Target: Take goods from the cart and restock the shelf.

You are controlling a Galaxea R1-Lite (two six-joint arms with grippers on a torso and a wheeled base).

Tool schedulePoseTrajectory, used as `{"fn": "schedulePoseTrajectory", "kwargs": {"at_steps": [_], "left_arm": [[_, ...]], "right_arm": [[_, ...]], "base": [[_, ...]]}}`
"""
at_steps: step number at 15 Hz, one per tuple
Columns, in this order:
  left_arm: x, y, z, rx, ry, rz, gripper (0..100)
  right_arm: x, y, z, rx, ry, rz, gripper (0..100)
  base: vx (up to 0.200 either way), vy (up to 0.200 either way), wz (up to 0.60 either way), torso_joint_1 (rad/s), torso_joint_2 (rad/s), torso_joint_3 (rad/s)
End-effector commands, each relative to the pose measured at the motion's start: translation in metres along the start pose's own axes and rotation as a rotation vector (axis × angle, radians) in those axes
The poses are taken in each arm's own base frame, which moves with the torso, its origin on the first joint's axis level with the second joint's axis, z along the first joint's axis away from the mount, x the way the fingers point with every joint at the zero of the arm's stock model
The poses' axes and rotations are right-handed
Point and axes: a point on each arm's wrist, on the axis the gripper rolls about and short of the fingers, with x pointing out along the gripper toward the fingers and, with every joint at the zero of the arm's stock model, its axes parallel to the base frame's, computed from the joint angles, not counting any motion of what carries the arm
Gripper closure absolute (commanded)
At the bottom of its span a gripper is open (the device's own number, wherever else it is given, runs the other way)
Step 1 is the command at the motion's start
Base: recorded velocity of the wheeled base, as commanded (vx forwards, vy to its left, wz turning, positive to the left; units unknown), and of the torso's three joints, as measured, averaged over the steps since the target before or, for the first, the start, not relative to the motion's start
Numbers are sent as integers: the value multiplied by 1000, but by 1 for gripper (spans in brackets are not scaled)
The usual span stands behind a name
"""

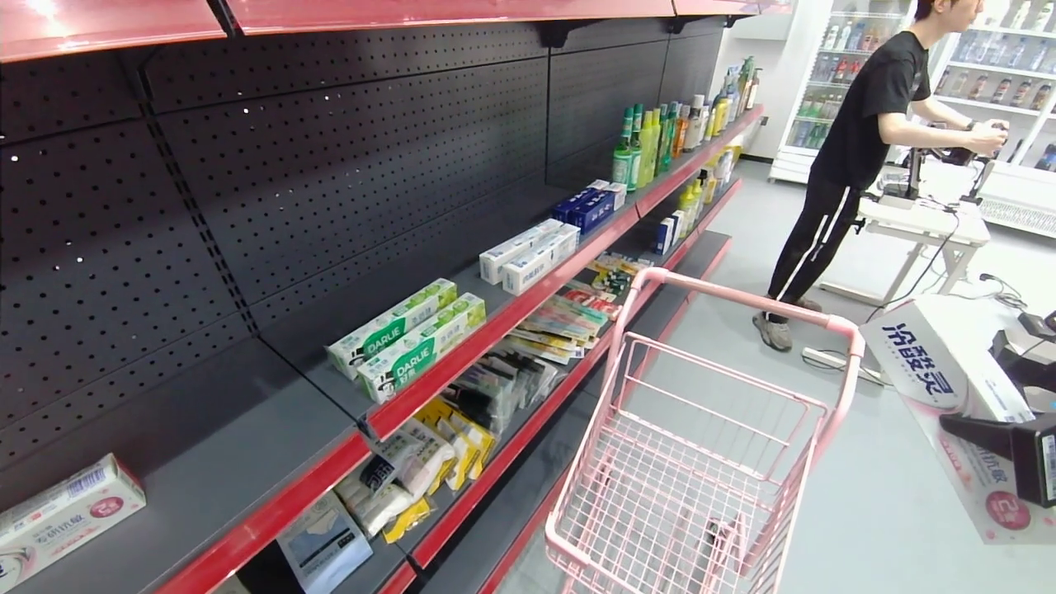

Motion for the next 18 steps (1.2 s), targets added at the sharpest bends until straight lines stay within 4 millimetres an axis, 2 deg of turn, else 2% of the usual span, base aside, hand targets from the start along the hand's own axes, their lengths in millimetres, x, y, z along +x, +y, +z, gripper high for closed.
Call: {"fn": "schedulePoseTrajectory", "kwargs": {"at_steps": [1,6,11,18], "left_arm": [[0,0,0,-1,1,0,0],[0,0,0,-1,1,0,0],[0,0,0,-1,1,0,0],[0,0,0,-2,1,0,0]], "right_arm": [[2,-1,0,-15,9,-1,100],[4,-5,0,-28,16,-23,100],[3,-4,0,-30,11,-24,100],[-11,-2,1,-44,-45,-35,100]], "base": [[0,0,0,100,-193,-110],[0,0,0,38,-87,-44],[0,0,600,6,1,1],[0,0,600,4,3,-1]]}}
